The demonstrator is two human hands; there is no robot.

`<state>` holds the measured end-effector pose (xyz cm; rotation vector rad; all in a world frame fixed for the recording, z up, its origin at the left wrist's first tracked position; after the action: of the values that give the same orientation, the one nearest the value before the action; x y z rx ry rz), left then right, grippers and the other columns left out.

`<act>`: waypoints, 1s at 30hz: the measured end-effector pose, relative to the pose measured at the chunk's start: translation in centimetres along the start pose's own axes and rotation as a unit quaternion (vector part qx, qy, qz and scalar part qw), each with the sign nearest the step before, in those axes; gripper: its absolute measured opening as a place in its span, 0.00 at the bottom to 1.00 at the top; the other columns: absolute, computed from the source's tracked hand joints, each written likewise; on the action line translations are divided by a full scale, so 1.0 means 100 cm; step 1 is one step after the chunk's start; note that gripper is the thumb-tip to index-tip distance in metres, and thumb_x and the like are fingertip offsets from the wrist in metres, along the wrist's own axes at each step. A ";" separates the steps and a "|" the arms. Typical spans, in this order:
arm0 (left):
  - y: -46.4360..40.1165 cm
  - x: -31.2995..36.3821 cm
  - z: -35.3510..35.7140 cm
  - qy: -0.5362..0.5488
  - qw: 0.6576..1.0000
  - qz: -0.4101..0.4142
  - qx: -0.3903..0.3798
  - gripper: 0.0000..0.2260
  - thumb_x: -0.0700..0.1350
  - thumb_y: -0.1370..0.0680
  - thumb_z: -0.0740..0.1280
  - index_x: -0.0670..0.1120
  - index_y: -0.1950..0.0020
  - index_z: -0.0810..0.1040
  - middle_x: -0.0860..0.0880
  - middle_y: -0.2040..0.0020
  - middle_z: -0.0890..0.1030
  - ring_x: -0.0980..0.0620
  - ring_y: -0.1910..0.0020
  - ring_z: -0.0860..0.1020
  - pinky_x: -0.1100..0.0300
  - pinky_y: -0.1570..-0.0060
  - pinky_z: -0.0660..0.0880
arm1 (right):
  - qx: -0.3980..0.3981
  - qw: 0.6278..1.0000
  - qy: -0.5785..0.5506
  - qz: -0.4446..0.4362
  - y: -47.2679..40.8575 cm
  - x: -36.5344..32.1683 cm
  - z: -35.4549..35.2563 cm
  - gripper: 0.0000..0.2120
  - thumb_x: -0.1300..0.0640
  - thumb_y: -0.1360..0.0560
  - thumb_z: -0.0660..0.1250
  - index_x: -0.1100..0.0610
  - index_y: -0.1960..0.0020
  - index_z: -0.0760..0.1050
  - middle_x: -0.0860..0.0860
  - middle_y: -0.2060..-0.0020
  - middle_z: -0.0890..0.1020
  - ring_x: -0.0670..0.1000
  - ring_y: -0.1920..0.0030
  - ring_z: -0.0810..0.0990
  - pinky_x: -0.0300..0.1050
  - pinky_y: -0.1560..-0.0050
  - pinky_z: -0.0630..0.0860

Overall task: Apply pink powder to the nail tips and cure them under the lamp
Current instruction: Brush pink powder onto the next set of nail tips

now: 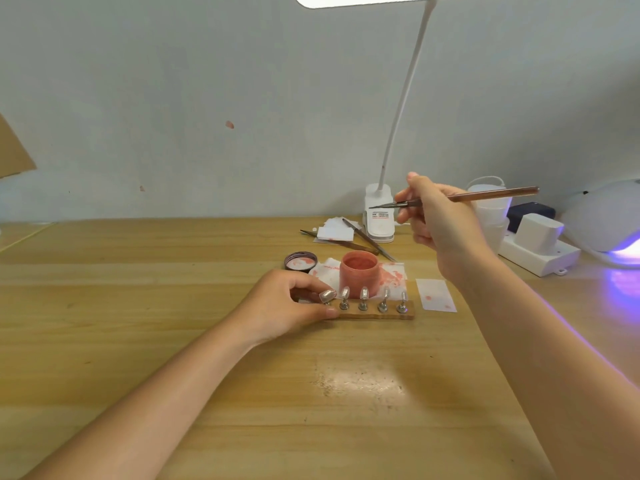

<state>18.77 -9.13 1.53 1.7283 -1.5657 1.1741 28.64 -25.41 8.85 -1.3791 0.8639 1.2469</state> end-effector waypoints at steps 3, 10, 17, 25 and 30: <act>0.000 0.000 -0.001 0.010 1.000 0.003 -0.011 0.09 0.38 0.33 0.74 0.52 0.60 0.82 0.57 0.62 0.82 0.66 0.63 0.77 0.75 0.59 0.70 | -0.007 0.998 0.056 -0.022 -0.001 -0.002 -0.002 0.16 0.53 0.22 0.62 0.56 0.67 0.75 0.48 0.81 0.76 0.41 0.83 0.65 0.29 0.81 0.61; 0.002 0.001 -0.001 0.033 0.999 0.016 -0.003 0.07 0.36 0.33 0.73 0.49 0.63 0.83 0.56 0.62 0.83 0.64 0.60 0.78 0.71 0.56 0.72 | -0.078 0.985 0.139 -0.066 0.000 -0.005 0.011 0.14 0.51 0.22 0.61 0.60 0.60 0.70 0.56 0.75 0.78 0.41 0.84 0.65 0.27 0.81 0.61; 0.006 0.009 -0.002 -0.003 0.997 0.071 0.035 0.05 0.34 0.34 0.74 0.42 0.62 0.84 0.56 0.61 0.81 0.69 0.61 0.76 0.78 0.59 0.67 | -0.101 0.982 0.146 -0.061 -0.001 -0.003 0.014 0.20 0.44 0.24 0.62 0.57 0.68 0.68 0.49 0.85 0.72 0.42 0.84 0.64 0.29 0.81 0.61; 0.011 0.015 -0.005 -0.049 0.990 0.105 0.078 0.03 0.39 0.33 0.74 0.46 0.62 0.84 0.57 0.61 0.81 0.65 0.60 0.76 0.75 0.63 0.66 | -0.084 0.965 0.223 -0.113 -0.006 0.007 0.017 0.21 0.44 0.25 0.63 0.57 0.70 0.69 0.46 0.87 0.70 0.39 0.81 0.69 0.25 0.73 0.66; 0.012 0.012 -0.010 -0.012 0.991 0.088 0.096 0.09 0.37 0.33 0.75 0.51 0.68 0.81 0.59 0.65 0.82 0.63 0.65 0.78 0.71 0.63 0.72 | -0.099 0.951 0.265 -0.121 -0.005 0.017 0.025 0.17 0.46 0.27 0.67 0.54 0.68 0.68 0.46 0.84 0.75 0.37 0.80 0.71 0.25 0.73 0.65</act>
<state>17.29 -9.15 2.80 1.7564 -1.6963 1.4380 28.86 -22.65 7.53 -1.9683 0.9062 0.7949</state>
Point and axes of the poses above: each hand's wrist, its own y-axis away from the middle knuckle, its own z-axis out of the palm, x = y × z, the point moved 8 cm from there along -y, towards the middle knuckle
